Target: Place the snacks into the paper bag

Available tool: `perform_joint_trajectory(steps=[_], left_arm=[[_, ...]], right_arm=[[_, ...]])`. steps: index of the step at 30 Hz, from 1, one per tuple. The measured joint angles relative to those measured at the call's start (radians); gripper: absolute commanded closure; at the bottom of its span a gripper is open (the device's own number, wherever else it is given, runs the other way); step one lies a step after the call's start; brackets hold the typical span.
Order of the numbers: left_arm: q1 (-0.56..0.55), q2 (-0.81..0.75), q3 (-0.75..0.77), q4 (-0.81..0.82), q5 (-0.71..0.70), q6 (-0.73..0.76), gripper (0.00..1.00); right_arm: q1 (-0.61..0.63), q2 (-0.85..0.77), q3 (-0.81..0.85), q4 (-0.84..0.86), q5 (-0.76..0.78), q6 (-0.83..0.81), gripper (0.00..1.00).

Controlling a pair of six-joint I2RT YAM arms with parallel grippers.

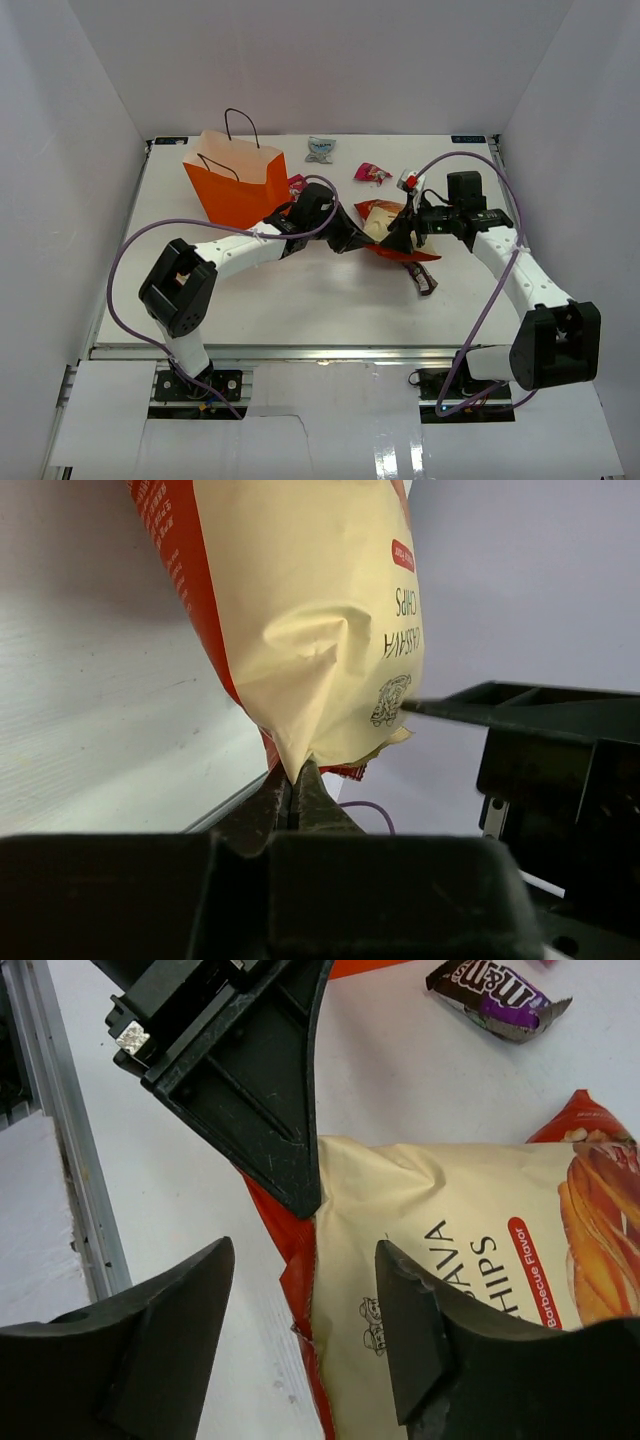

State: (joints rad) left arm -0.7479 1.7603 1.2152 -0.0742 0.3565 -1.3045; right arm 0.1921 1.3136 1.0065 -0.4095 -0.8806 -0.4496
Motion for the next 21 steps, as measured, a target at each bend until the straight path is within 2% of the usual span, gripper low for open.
perform_joint_trajectory(steps=[4, 8, 11, 16, 21], left_arm=[[0.008, -0.014, -0.001, -0.03, -0.014, 0.048, 1.0], [0.025, -0.061, -0.001, -0.087, -0.037, 0.113, 1.0], [0.047, -0.107, 0.001, -0.112, -0.047, 0.143, 1.0], [0.071, -0.149, 0.016, -0.121, -0.045, 0.144, 1.0], [0.078, -0.152, 0.022, -0.121, -0.021, 0.115, 1.0]], right_arm=[[0.0, 0.0, 0.073, -0.123, 0.038, -0.101, 0.06], [0.0, -0.006, 0.227, -0.273, 0.069, -0.299, 0.1], [0.012, -0.05, 0.261, -0.32, 0.111, -0.414, 0.1], [0.135, -0.165, 0.151, -0.252, 0.307, -0.447, 0.1], [0.288, -0.2, 0.024, -0.117, 0.545, -0.439, 0.1]])
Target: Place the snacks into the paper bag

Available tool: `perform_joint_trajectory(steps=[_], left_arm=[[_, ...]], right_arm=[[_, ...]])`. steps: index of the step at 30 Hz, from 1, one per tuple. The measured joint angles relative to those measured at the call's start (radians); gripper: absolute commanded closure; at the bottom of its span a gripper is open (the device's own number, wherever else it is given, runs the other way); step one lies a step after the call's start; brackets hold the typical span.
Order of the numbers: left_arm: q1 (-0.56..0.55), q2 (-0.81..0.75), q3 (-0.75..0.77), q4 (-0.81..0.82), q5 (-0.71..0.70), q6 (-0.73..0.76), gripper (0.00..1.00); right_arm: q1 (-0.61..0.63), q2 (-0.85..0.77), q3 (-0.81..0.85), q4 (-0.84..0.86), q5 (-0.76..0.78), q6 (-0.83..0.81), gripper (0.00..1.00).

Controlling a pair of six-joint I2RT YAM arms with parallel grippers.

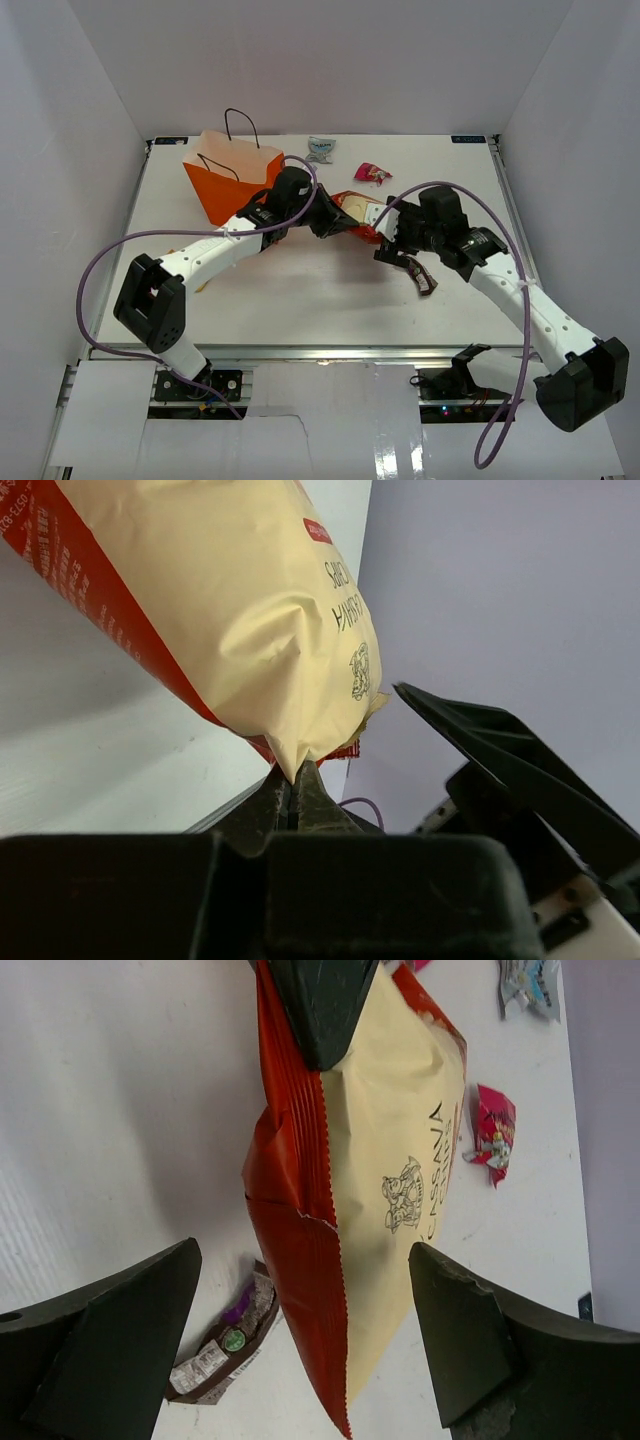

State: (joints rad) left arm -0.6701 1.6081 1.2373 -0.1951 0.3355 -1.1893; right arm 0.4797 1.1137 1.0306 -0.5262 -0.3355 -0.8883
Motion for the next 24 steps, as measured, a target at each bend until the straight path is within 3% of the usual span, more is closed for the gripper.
perform_joint_trajectory(steps=[7, 10, 11, 13, 14, 16, 17, 21, 22, 24], left_arm=[[0.008, 0.0, 0.008, 0.004, 0.037, -0.032, 1.0], [0.012, 0.0, 0.01, 0.008, 0.047, -0.041, 1.0], [0.014, 0.0, 0.013, 0.008, 0.05, -0.043, 1.0], [0.015, 0.0, 0.022, 0.008, 0.058, -0.047, 1.0], [0.017, 0.0, 0.026, 0.01, 0.062, -0.049, 1.0], [0.019, 0.0, 0.036, 0.011, 0.071, -0.051, 1.0], [0.02, 0.0, 0.039, 0.011, 0.074, -0.052, 1.0], [0.021, 0.0, 0.058, -0.003, 0.098, -0.053, 1.0], [0.021, 0.0, 0.068, -0.01, 0.102, -0.051, 0.96], [0.025, 0.0, 0.092, -0.024, 0.115, -0.04, 0.86]], right_arm=[[0.053, 0.048, -0.099, 0.175, 0.223, -0.02, 0.09], [0.063, 0.067, -0.126, 0.248, 0.285, -0.04, 0.02], [0.065, 0.073, -0.131, 0.262, 0.299, -0.047, 0.05], [0.067, 0.083, -0.132, 0.275, 0.311, -0.063, 0.16], [0.067, 0.084, -0.132, 0.276, 0.309, -0.069, 0.29], [0.067, 0.085, -0.129, 0.271, 0.291, -0.08, 0.46], [0.067, 0.086, -0.125, 0.263, 0.28, -0.083, 0.61], [0.063, 0.086, -0.088, 0.222, 0.253, -0.091, 0.79], [0.062, 0.086, -0.077, 0.211, 0.249, -0.09, 0.92], [0.061, 0.086, -0.052, 0.194, 0.246, -0.084, 0.92]])
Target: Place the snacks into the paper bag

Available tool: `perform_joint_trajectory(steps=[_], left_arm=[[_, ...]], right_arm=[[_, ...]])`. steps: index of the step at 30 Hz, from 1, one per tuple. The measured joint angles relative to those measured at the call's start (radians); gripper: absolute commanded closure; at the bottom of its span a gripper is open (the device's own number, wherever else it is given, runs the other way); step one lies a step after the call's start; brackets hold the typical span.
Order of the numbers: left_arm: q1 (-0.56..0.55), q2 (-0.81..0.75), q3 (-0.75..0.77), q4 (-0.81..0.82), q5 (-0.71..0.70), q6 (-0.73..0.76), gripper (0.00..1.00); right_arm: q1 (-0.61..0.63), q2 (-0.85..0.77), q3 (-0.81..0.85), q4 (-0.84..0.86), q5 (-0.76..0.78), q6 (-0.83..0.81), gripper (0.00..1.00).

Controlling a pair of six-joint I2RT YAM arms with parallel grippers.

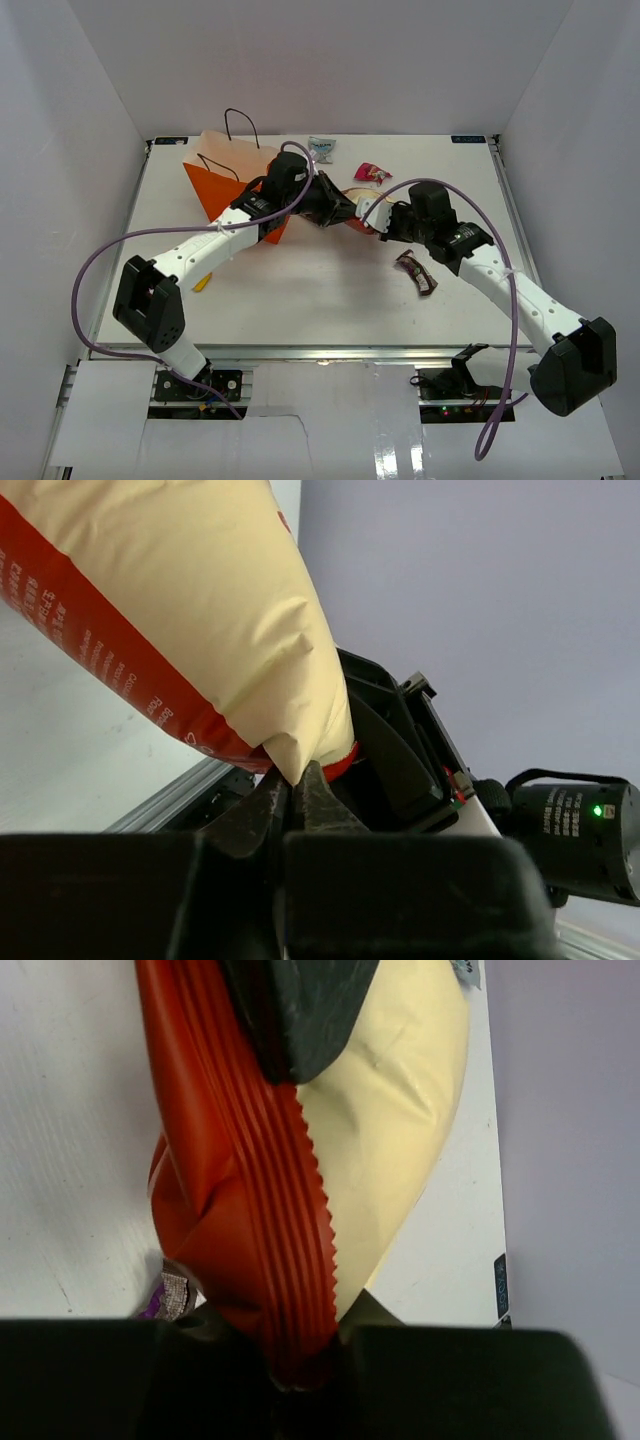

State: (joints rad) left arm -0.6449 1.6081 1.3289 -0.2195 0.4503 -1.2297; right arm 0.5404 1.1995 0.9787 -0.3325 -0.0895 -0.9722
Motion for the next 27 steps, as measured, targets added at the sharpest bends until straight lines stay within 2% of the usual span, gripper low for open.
perform_joint_trajectory(steps=[1, 3, 4, 7, 12, 18, 22, 27], left_arm=[[0.002, 0.0, 0.016, -0.009, 0.007, 0.003, 0.72], [0.009, 0.0, 0.044, -0.014, 0.012, 0.015, 0.54], [0.014, 0.0, 0.06, -0.013, 0.019, 0.018, 0.37], [0.027, -0.006, 0.105, -0.006, 0.036, 0.046, 0.19], [0.069, -0.031, 0.213, -0.014, 0.045, 0.129, 0.1], [0.139, -0.106, 0.412, -0.106, -0.045, 0.347, 0.02], [0.141, -0.245, 0.459, -0.143, -0.15, 0.503, 0.02], [0.138, -0.506, 0.422, -0.159, -0.322, 0.654, 0.02]], right_arm=[[-0.003, 0.0, 0.013, -0.007, 0.0, 0.004, 0.92], [-0.01, 0.0, 0.039, -0.023, -0.005, 0.021, 0.92], [-0.015, 0.0, 0.055, -0.034, -0.011, 0.034, 0.92], [-0.031, 0.0, 0.105, -0.074, -0.031, 0.077, 0.92], [-0.046, 0.003, 0.221, -0.121, -0.101, 0.149, 0.92], [-0.048, 0.033, 0.422, -0.137, -0.209, 0.237, 0.92], [-0.048, 0.087, 0.578, -0.129, -0.271, 0.317, 0.92], [-0.048, 0.179, 0.758, -0.092, -0.349, 0.452, 0.92]])
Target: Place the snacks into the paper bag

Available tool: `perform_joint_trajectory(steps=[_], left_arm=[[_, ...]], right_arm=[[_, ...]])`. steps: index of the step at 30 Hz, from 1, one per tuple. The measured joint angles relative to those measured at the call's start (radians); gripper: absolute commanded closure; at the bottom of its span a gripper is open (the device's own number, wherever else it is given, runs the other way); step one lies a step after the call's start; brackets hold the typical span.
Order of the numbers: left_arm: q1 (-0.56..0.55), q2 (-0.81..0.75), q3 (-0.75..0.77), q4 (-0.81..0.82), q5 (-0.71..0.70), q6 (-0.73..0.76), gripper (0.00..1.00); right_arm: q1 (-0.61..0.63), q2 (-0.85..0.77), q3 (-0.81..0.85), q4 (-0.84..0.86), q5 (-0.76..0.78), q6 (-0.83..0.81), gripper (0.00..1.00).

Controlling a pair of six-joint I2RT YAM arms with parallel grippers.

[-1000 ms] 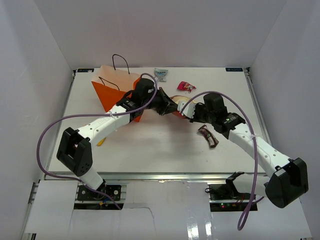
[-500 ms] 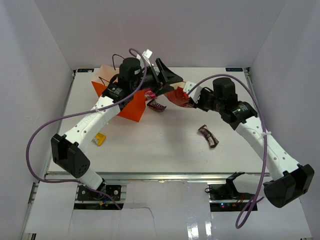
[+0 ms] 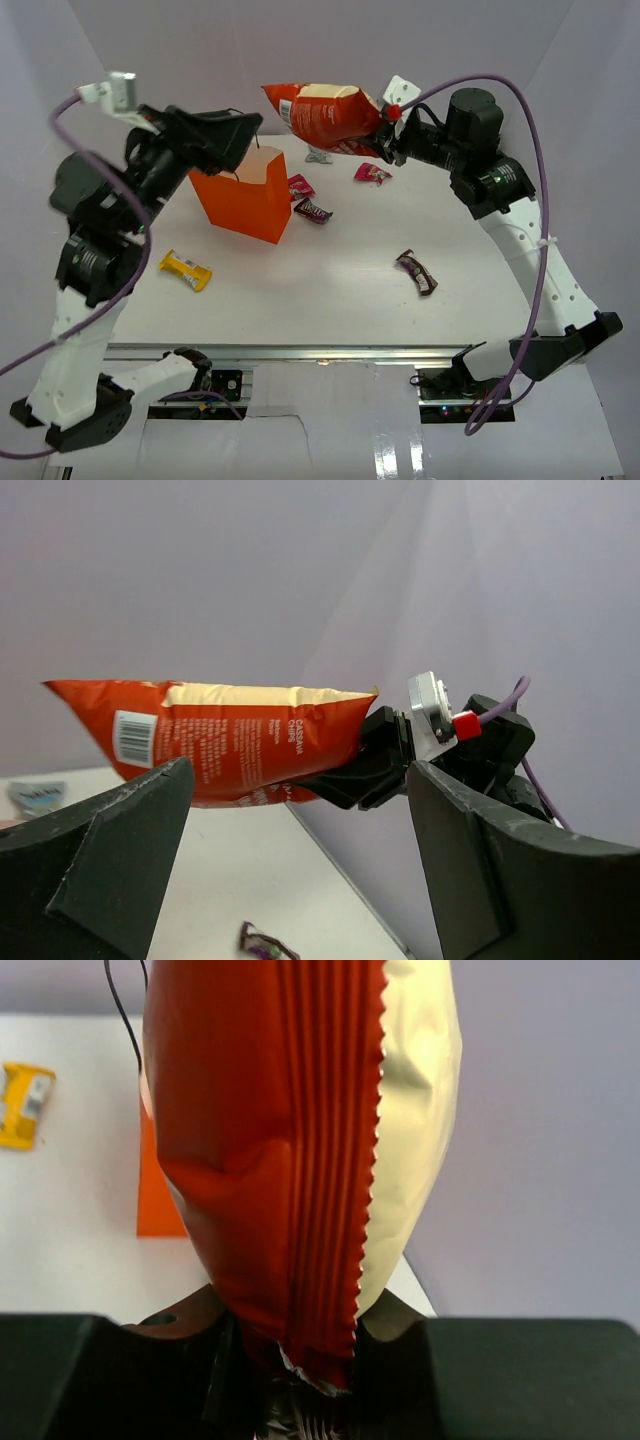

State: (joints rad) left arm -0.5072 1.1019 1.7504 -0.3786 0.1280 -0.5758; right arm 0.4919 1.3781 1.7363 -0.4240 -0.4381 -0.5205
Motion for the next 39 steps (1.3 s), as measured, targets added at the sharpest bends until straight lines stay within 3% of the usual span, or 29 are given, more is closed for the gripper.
perform_joint_trajectory(steps=[7, 16, 32, 39], left_arm=[[0.0, -0.272, -0.12, -0.025, -0.201, 0.081, 0.02], [0.0, -0.356, -0.301, -0.162, -0.327, 0.067, 0.02], [0.0, -0.537, -0.361, -0.303, -0.446, 0.002, 0.02], [0.0, -0.551, -0.388, -0.345, -0.463, -0.016, 0.02]], right_arm=[[0.023, 0.114, 0.133, 0.099, -0.101, 0.195, 0.92], [0.131, 0.204, 0.187, 0.168, -0.141, 0.303, 0.92], [0.169, 0.312, 0.178, 0.188, -0.04, 0.264, 0.92], [0.181, 0.315, 0.178, 0.183, -0.013, 0.21, 0.85]])
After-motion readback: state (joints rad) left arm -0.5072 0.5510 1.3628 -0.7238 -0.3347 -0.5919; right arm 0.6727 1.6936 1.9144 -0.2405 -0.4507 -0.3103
